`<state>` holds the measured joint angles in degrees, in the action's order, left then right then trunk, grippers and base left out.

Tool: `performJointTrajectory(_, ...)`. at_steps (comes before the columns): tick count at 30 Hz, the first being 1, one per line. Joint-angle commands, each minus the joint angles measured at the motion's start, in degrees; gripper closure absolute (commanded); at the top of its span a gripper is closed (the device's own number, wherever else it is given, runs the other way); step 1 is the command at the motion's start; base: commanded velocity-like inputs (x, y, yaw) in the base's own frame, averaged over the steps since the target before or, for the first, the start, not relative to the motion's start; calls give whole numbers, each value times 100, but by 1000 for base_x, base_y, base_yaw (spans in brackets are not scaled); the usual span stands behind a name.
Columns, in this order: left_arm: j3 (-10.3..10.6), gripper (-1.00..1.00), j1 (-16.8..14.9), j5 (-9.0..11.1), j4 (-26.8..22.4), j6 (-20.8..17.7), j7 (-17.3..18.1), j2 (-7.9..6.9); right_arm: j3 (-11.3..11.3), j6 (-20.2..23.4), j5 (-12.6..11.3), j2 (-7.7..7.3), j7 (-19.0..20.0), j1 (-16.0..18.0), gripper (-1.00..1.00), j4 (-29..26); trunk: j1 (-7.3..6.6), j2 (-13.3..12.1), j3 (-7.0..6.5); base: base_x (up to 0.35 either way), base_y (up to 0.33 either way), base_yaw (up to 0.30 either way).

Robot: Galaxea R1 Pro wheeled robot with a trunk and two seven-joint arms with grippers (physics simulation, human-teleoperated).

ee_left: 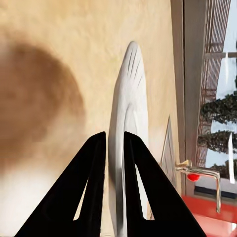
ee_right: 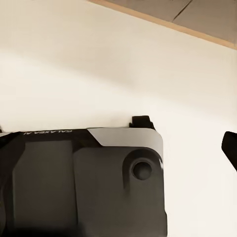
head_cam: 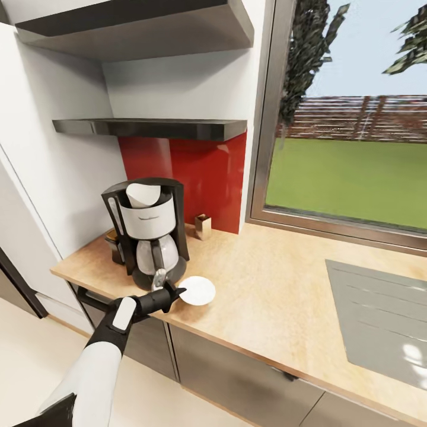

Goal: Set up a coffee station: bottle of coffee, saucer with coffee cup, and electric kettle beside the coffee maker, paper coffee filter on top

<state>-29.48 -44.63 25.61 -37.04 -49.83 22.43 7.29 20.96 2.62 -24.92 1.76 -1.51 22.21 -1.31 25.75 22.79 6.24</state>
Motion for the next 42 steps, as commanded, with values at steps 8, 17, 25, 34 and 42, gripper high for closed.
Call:
performJointTrajectory(8,-44,100,207,-18,-1,169,10,-33,49,28,-45,-2,-16,3,-100,-10,4,13,12,2,-1,0)
performJointTrajectory(17,-151,100,277,-12,-5,202,-51,-272,57,19,-14,9,-7,3,-100,-1,4,13,12,0,0,0)
performJointTrajectory(25,-192,100,321,270,-6,170,-39,-283,57,-6,-48,267,-3,-15,-100,-10,4,13,12,0,0,0)
performJointTrajectory(34,-179,100,90,536,-12,159,-80,-47,56,-6,-48,277,-7,-15,-100,-10,4,13,12,0,0,0)
performJointTrajectory(42,-172,100,-278,813,1,167,-1769,132,57,-7,-48,278,-4,-15,-100,-10,4,13,12,0,0,0)
